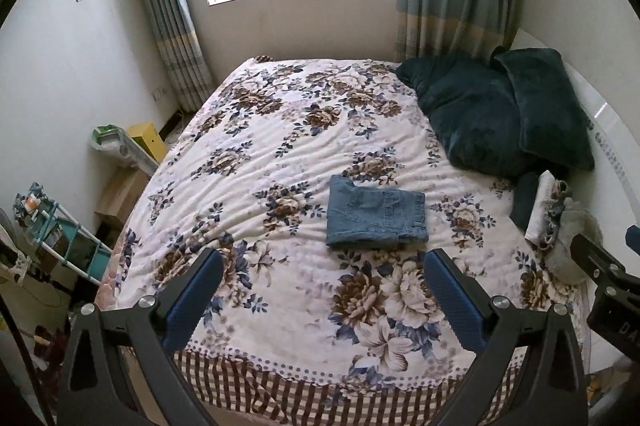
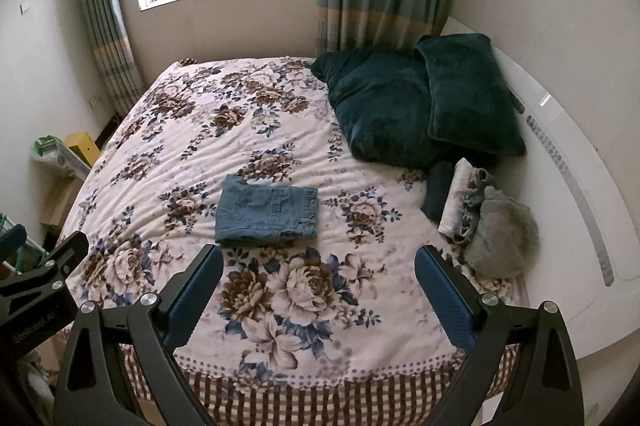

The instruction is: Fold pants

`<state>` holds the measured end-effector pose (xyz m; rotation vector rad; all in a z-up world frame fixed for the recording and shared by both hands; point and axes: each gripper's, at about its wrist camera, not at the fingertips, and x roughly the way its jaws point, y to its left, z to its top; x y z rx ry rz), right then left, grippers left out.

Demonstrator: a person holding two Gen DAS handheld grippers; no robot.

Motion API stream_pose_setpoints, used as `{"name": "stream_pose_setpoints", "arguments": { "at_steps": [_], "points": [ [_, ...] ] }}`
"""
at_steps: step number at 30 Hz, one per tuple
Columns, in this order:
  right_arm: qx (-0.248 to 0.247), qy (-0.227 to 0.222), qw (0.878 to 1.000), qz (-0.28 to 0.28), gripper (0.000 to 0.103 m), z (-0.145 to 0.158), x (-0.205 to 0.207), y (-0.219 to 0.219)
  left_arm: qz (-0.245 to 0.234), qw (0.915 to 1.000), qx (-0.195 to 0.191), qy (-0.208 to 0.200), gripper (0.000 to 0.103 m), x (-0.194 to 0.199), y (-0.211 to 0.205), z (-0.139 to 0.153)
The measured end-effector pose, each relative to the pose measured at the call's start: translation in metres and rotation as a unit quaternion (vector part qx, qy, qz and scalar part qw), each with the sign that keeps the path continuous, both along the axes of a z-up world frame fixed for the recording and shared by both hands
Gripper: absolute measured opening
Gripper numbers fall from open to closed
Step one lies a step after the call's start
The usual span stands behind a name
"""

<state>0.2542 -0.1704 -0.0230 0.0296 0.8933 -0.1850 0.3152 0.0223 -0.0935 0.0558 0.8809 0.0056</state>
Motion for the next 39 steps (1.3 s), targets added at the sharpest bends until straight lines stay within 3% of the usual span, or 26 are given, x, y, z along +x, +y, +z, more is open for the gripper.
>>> {"name": "stream_pose_setpoints", "arguments": {
  "at_steps": [25,39],
  "points": [
    [0.007,-0.020,1.000,0.008,0.099,0.004,-0.013,-0.003,0.002,0.9996,-0.005,-0.029,0.103,-0.004,-0.002,0.013],
    [0.004,-0.028,0.999,0.018,0.100,0.018,0.002,0.004,0.004,0.9995,-0.009,-0.028,0.103,-0.005,-0.004,0.018]
  ]
}}
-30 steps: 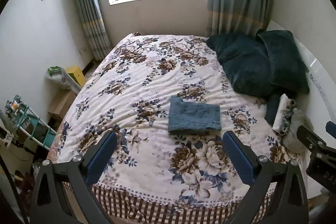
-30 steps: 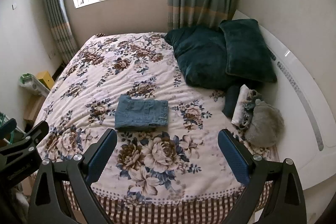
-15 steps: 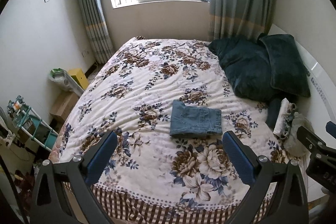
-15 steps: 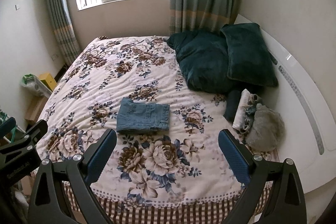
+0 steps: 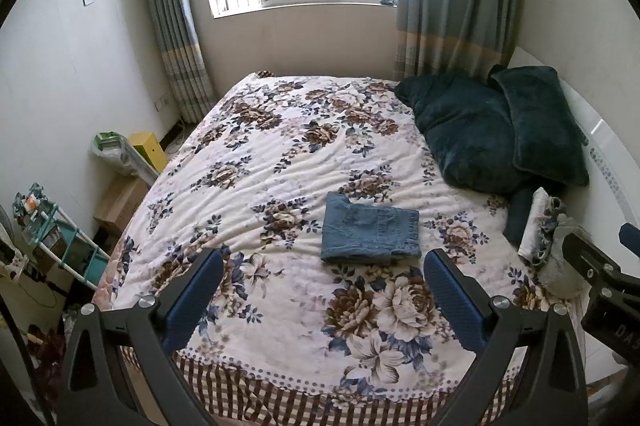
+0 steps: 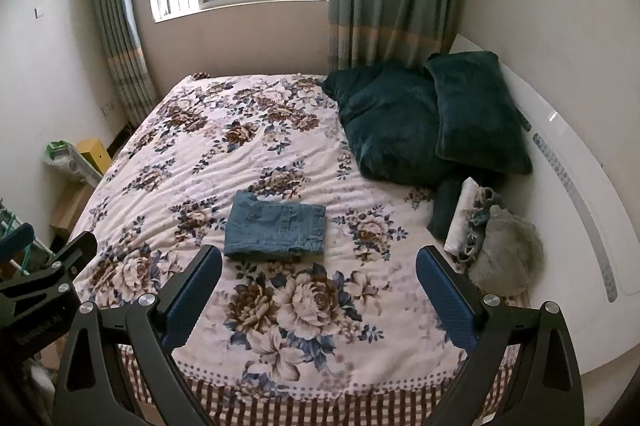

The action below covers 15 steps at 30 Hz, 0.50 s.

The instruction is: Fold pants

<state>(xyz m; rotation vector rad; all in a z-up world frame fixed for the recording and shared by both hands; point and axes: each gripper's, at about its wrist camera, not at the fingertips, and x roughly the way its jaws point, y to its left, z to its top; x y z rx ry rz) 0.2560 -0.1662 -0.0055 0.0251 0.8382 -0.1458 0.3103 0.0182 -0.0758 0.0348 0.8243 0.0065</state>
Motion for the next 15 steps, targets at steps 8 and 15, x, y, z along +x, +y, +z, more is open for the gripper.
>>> {"name": "stream_pose_setpoints", "arguments": {
  "at_steps": [8,15],
  "points": [
    [0.002,-0.003,1.000,0.004,0.100,0.0023,0.0018,0.0015,-0.003,1.0000,0.001,-0.007,0.103,-0.0014,-0.0016,0.0050],
    [0.001,-0.004,1.000,0.005,0.100,0.0019,0.0019,0.0012,-0.004,0.9999,0.003,-0.009,0.103,-0.0023,-0.0028,0.0064]
  ]
}}
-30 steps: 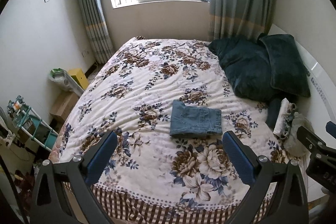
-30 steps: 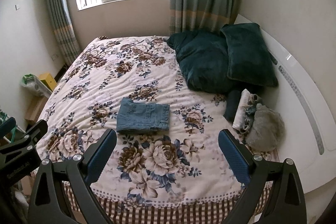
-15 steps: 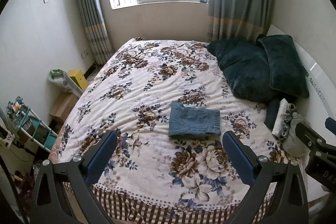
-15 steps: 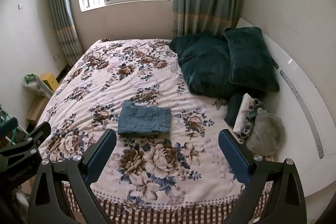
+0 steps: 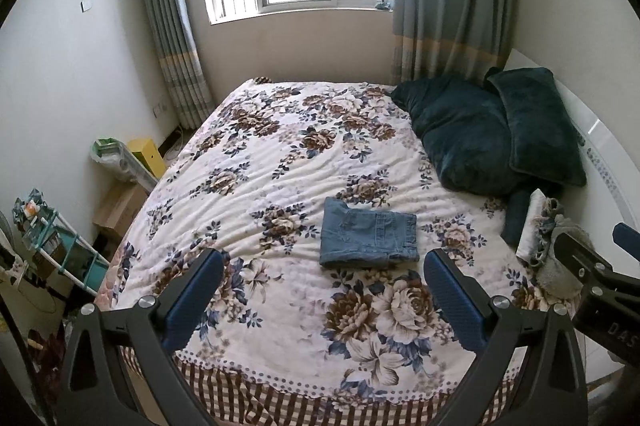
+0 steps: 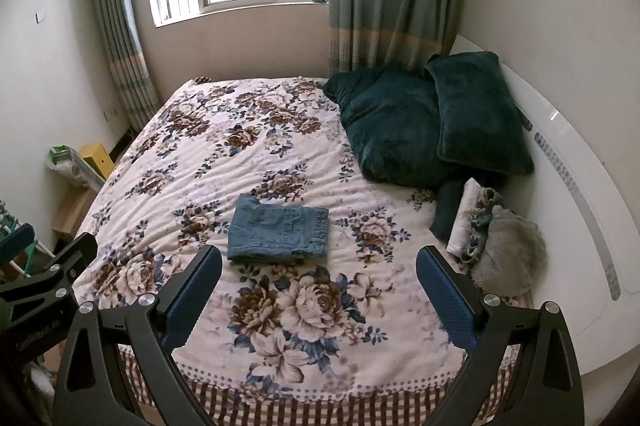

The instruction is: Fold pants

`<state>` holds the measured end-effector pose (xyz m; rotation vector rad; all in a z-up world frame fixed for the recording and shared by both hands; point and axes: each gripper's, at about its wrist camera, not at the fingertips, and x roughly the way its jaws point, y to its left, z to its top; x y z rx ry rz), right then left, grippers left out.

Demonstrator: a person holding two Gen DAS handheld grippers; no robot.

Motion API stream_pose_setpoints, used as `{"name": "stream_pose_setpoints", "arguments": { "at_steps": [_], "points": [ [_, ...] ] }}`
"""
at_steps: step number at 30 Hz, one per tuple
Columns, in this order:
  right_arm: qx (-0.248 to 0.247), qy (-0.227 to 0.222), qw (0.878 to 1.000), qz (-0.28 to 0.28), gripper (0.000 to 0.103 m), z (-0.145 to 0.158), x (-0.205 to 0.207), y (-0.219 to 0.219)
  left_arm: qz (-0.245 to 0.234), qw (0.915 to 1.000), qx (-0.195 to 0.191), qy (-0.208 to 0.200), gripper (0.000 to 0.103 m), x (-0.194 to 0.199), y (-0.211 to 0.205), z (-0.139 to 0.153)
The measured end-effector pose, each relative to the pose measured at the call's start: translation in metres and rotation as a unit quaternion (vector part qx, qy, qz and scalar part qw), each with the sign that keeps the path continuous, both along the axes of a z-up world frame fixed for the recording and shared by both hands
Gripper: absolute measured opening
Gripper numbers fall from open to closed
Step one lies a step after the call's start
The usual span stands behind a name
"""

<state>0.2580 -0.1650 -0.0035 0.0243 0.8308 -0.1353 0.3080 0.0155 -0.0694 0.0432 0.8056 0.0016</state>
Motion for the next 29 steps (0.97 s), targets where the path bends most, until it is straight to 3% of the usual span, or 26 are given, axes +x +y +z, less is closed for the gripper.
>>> {"name": "stream_pose_setpoints", "arguments": {
  "at_steps": [29],
  "points": [
    [0.000,-0.004,1.000,-0.003,0.100,-0.001,-0.005,-0.002,-0.001,0.9999,-0.002,-0.015,0.103,0.003,0.000,0.014]
  ]
}}
